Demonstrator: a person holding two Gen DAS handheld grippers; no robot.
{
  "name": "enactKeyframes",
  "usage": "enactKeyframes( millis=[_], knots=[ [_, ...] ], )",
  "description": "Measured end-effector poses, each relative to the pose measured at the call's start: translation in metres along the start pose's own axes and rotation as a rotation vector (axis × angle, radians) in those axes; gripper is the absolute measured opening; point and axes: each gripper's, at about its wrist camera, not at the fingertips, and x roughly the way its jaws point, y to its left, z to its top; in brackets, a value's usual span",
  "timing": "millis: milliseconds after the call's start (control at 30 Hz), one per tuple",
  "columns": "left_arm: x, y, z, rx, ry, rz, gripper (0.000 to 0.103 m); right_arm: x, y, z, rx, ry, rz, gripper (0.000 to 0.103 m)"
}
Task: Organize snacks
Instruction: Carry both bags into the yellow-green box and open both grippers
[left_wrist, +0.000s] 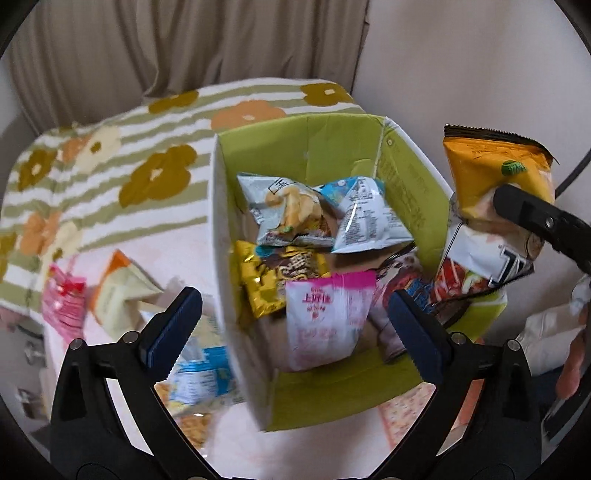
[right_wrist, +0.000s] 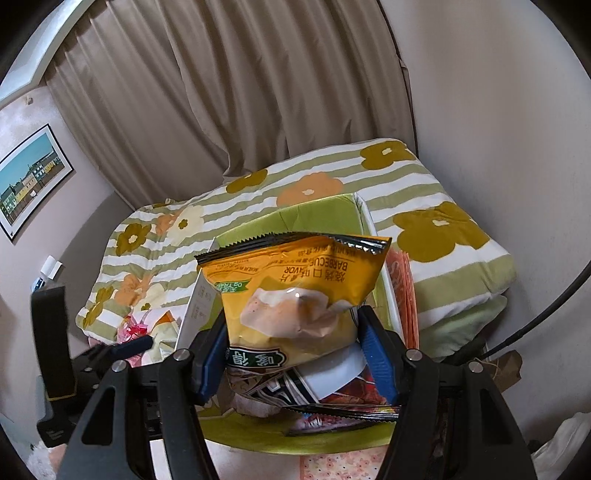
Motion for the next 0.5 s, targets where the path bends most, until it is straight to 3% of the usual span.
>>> enactKeyframes(
  millis=[400,467,500],
  knots=[
    [-0.027,0.026,0.001,-0.04,-0.061,0.012,0.1,0.034,0.005,0.01,-0.016,0.132,-0.005,0.062],
    [-0.029,0.029,0.0,-0.047,-0.061,0.023,0.1,0.042,0.006,0.012,-0.009,0.145,-0.02,0.067],
    [-0.028,0.03,0.0,-0.051,-0.061,0.026,0.1,0.043,0.006,0.012,-0.005,0.133,-0.023,0.08]
  ],
)
